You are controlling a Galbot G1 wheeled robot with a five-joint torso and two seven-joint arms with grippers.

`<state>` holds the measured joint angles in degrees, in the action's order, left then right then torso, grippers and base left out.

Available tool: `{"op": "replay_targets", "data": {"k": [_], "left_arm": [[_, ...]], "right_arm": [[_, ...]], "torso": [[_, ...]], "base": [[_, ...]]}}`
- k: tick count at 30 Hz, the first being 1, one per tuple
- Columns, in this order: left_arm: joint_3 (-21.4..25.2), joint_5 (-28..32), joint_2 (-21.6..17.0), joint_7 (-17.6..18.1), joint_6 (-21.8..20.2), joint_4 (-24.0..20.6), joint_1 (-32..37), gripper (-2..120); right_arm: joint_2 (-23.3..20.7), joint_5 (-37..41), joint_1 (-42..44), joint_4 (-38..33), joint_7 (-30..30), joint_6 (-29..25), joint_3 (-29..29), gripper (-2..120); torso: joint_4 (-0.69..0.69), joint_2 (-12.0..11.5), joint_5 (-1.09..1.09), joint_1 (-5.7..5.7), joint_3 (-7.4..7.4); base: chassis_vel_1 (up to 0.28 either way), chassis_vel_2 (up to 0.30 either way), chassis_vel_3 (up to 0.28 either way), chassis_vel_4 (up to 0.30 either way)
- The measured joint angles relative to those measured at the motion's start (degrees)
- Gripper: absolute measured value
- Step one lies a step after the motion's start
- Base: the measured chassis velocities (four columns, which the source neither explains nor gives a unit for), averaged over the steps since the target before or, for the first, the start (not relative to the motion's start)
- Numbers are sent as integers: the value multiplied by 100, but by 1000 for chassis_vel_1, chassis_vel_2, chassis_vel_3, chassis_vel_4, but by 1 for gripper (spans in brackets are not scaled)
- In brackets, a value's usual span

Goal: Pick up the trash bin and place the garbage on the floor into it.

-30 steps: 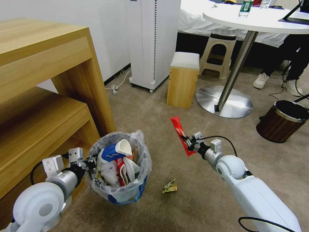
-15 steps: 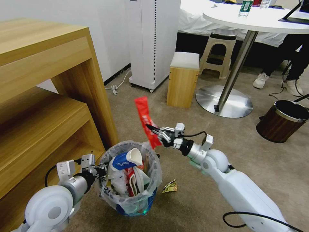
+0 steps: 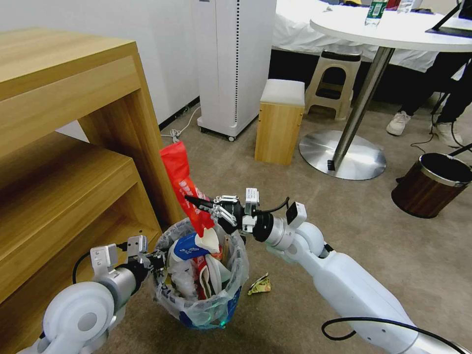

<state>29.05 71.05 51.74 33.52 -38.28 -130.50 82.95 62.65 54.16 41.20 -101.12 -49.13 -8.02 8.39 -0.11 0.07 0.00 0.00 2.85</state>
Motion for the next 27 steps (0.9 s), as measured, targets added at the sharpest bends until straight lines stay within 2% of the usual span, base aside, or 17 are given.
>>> {"op": "replay_targets", "data": {"k": [7, 13, 20, 27], "left_arm": [[-29, 23, 12, 0, 6, 28, -98, 1], [11, 46, -6, 0, 8, 0, -103, 1], [36, 99, 9, -23, 9, -111, -70, 1], [82, 137, 13, -68, 9, -195, -24, 1]], "right_arm": [[-153, -188, 112, -120, -276, 64, -33, 0], [-189, -683, 256, 74, -541, 6, -115, 0], [-123, -1075, 279, 328, -503, -87, -107, 0], [-77, -1222, 260, 532, -386, -134, -121, 22]], "torso": [[-1, 0, 0, 0, 0], [-1, 0, 1, 0, 0], [0, 0, 1, 0, 0], [0, 0, 0, 0, 0]], "base": [[0, 0, 0, 0], [0, 0, 0, 0], [0, 0, 0, 0], [0, 0, 0, 0]]}}
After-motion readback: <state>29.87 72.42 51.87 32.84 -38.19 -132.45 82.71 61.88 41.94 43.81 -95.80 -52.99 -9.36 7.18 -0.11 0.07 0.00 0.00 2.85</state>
